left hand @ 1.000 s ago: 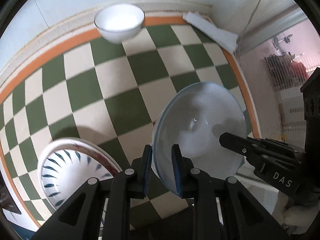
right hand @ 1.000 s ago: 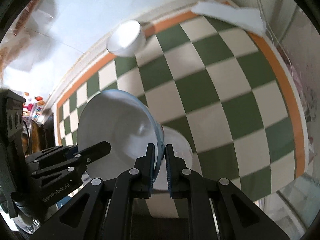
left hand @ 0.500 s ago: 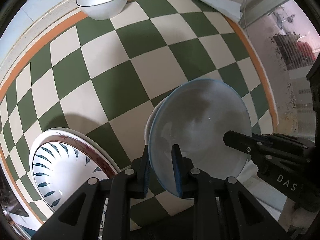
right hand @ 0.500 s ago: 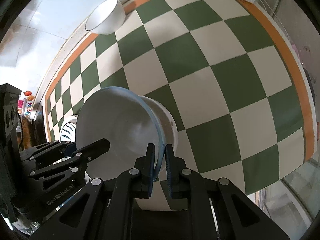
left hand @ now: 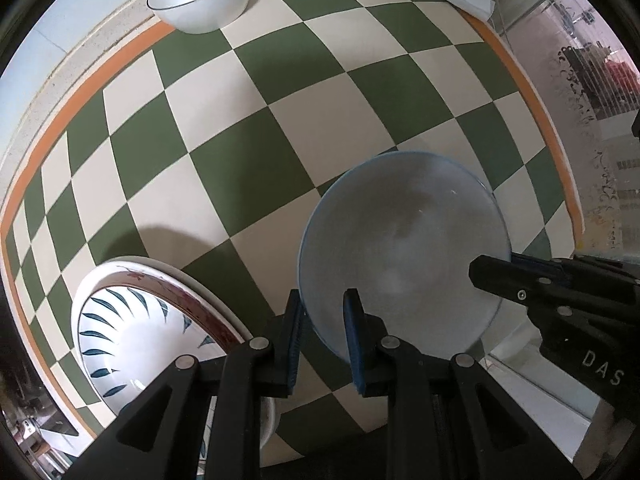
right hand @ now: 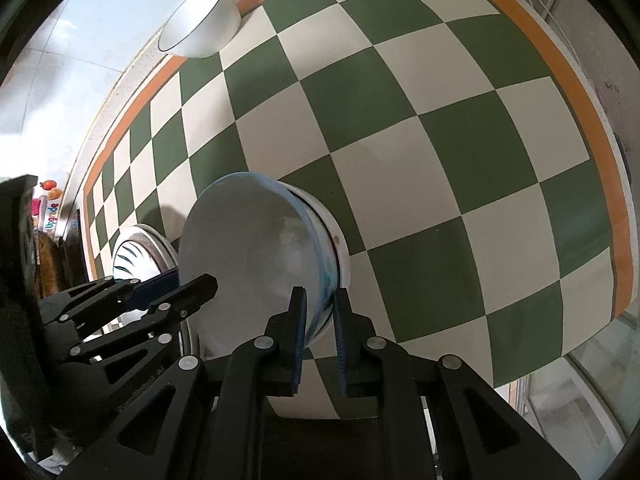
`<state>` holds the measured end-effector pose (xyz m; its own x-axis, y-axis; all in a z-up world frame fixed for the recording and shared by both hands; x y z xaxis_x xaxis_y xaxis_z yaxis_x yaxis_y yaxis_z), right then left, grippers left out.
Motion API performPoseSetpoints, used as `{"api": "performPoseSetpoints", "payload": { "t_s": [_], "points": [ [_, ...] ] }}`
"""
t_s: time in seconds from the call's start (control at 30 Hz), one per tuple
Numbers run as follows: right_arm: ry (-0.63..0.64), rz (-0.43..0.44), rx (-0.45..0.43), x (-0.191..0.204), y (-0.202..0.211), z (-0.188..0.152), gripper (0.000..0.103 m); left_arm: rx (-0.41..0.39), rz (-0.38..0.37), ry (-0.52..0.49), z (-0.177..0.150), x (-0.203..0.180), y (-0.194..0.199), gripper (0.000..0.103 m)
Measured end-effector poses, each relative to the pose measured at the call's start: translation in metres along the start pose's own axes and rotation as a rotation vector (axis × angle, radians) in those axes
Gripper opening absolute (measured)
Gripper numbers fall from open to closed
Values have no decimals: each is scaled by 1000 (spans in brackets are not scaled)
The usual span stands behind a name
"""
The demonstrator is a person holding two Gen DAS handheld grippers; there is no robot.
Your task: Organize plates and bowls
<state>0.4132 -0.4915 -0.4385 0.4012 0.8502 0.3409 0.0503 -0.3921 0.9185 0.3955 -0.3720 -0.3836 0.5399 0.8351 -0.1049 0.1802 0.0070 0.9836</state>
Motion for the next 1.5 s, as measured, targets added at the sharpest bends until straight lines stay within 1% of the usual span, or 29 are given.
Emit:
{"api": "performPoseSetpoints", "payload": {
  "t_s": [0.17,0.5,0.77,0.9,1.03,1.1,1.17,1.23,1.3,1.37,1.5],
  "points": [
    [11,-7,9,1,-1,-1,15,-6,6,-3,0,-2,0,18],
    [14,-7,26,1,-6,1,15,-4,-17,12,0,3,3,18],
    [7,15,34,-1,-5,0,15,-12,-28,22,-3,6,8,18],
    [6,43,38,-2,8,-1,15,-48,-51,27,-12,8,33,18],
    [16,112,1,5,37,3,15,-117,-90,50,-14,16,73,19],
    [25,146,-22,12,53,11,17,-151,-123,85,-6,25,91,22],
    [40,177,-58,23,71,28,28,-192,-140,128,10,38,108,24],
    [64,204,-102,36,86,49,44,-220,-125,181,29,55,117,25],
    [77,214,-134,45,96,70,47,-241,-137,242,52,78,123,25],
    [89,215,-165,55,102,101,47,-249,-140,286,75,97,124,25],
    [105,199,-208,70,100,157,47,-257,-135,366,120,136,112,25]
  ]
}}
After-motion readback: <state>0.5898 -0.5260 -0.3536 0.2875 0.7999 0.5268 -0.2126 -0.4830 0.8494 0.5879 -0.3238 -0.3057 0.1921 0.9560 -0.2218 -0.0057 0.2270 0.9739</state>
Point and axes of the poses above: each gripper's, at about its wrist camera, not at the fingertips, and y roughly against the way its jaws point, x to its left, z to its top, the point moved 6 cm from there along -y, roughly the way its jaws point, and after that the axes turned 6 degrees about x, right-handed, at the moved point
